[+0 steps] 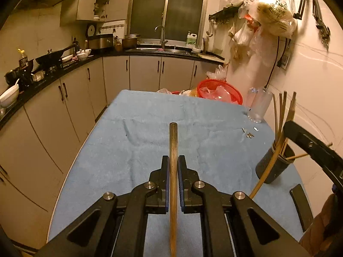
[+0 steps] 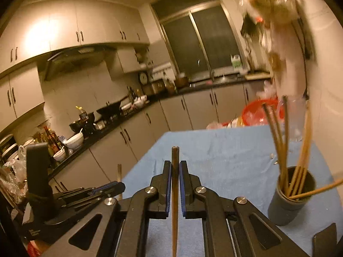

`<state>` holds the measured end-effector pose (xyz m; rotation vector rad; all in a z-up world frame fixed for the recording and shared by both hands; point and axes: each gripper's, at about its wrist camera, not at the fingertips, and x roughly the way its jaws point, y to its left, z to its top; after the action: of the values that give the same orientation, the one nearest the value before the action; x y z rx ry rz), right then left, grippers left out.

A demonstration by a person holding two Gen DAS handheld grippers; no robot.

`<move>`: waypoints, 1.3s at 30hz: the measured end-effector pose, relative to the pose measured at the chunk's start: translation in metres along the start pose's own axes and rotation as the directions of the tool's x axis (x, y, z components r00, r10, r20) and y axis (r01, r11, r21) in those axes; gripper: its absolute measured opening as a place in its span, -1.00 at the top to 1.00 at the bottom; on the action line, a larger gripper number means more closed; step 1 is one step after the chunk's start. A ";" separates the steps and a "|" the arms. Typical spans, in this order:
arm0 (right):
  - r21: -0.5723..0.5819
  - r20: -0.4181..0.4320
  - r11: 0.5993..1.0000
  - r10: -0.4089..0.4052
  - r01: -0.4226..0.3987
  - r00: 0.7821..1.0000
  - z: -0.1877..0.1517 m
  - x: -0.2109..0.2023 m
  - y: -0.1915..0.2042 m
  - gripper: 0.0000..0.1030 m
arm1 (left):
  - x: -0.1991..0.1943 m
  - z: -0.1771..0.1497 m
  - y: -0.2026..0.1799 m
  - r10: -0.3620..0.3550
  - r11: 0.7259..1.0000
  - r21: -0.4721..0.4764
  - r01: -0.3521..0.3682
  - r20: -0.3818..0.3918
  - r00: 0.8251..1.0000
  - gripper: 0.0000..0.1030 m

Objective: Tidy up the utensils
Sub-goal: 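Hold both chopsticks upright and raise them above the towel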

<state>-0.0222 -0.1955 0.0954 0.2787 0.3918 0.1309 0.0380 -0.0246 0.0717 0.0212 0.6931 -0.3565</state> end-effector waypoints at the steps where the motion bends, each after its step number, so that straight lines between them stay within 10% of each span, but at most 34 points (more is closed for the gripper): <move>1: -0.001 0.011 1.000 0.001 -0.001 1.000 -0.002 -0.005 0.001 0.85 | -0.002 -0.002 -0.003 0.002 1.000 0.012 -0.002 0.002 1.000 0.85; 39: -0.001 0.077 1.000 0.005 -0.005 0.997 -0.017 -0.072 -0.004 0.85 | -0.054 -0.018 -0.032 0.067 0.995 0.071 -0.071 0.065 0.996 0.85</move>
<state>-0.0942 -0.2083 0.1047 0.2834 0.3149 0.1251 -0.0219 -0.0355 0.0948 0.1033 0.6154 -0.3151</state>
